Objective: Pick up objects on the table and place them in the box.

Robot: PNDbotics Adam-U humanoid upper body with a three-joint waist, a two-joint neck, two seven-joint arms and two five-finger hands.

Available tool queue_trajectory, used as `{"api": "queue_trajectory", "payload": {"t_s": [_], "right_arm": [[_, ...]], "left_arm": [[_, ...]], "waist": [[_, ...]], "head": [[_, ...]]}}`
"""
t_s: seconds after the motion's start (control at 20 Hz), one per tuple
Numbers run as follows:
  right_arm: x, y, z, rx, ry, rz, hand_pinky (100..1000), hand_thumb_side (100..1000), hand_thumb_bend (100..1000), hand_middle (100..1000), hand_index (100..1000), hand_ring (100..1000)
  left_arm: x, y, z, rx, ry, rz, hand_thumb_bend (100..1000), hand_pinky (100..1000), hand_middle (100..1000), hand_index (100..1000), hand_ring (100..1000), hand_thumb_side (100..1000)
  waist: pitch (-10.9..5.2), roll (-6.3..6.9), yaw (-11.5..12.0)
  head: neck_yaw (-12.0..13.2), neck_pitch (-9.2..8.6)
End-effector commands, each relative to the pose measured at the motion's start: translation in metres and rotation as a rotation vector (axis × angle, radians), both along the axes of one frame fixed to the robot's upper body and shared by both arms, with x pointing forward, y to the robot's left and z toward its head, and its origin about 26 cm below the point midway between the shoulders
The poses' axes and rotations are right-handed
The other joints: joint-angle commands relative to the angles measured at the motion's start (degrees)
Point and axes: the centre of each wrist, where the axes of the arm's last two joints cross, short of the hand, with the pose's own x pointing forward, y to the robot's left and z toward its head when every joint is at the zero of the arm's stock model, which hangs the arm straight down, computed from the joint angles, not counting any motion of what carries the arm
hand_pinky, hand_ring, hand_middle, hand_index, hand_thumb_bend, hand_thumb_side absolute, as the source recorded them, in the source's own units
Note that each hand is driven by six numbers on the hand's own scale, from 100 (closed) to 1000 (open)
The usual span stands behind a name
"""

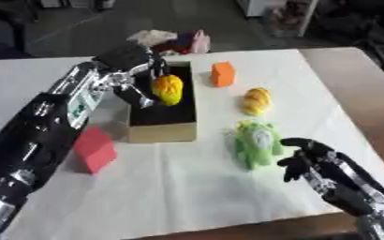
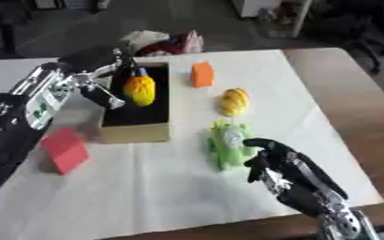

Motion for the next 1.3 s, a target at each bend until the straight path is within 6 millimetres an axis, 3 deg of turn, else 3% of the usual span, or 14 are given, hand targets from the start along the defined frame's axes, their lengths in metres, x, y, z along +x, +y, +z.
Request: {"api": "queue_trajectory", "payload": {"t_s": [0.05, 0.15, 0.2, 0.5, 0.75, 1.0, 1.15, 1.3], "right_arm": [[0.001, -0.001, 0.007, -0.001, -0.024, 0.013, 752, 561, 100, 359, 840, 469], [0.001, 0.0, 0.007, -0.001, -0.024, 0.014, 752, 561, 100, 358, 840, 469], [0.001, 0.0, 0.007, -0.001, -0.024, 0.014, 752, 562, 100, 358, 840, 469], [0.002, -0.001, 0.007, -0.003, -0.026, 0.01, 753, 563, 100, 358, 838, 469], [0.002, -0.004, 0.006, -0.011, -0.025, -0.007, 753, 564, 100, 358, 837, 469], [0.001, -0.007, 0.005, -0.022, -0.023, -0.016, 754, 564, 100, 358, 836, 468], [0.001, -0.01, 0.005, -0.032, -0.022, -0.026, 754, 563, 100, 358, 835, 468], [0.001, -0.011, 0.005, -0.04, -0.023, -0.027, 754, 564, 100, 358, 835, 468]], "left_arm": [[0.0, -0.006, 0.005, 0.017, -0.01, -0.019, 427, 668, 570, 737, 555, 100], [0.0, -0.008, 0.001, 0.025, 0.001, -0.027, 447, 678, 590, 753, 570, 109], [-0.001, -0.009, -0.001, 0.032, 0.007, -0.031, 500, 691, 612, 777, 587, 149], [-0.005, -0.004, 0.004, 0.048, 0.044, -0.047, 516, 701, 629, 795, 600, 212], [-0.019, 0.017, 0.046, -0.06, -0.025, -0.044, 493, 698, 605, 782, 580, 209], [-0.045, 0.049, 0.088, -0.107, -0.029, -0.077, 471, 710, 604, 777, 583, 207], [-0.066, 0.067, 0.097, -0.028, 0.015, -0.095, 473, 719, 620, 781, 599, 194], [-0.087, 0.079, 0.09, 0.119, 0.111, -0.124, 495, 726, 641, 790, 618, 214]], "waist": [[-0.68, -0.03, -0.22], [-0.66, -0.07, -0.33], [-0.66, -0.07, -0.36], [-0.65, 0.12, -0.11], [-0.82, 0.46, 0.62], [-1.03, 1.02, 1.69], [-1.11, 1.53, 2.2], [-1.11, 2.13, 2.53]], "head": [[-0.1, -1.0], [-0.17, -1.16], [-0.2, -1.17], [-0.67, -1.33], [-1.37, -1.26], [-1.73, -1.27], [-1.88, -1.22], [-2.06, -1.15]]}}
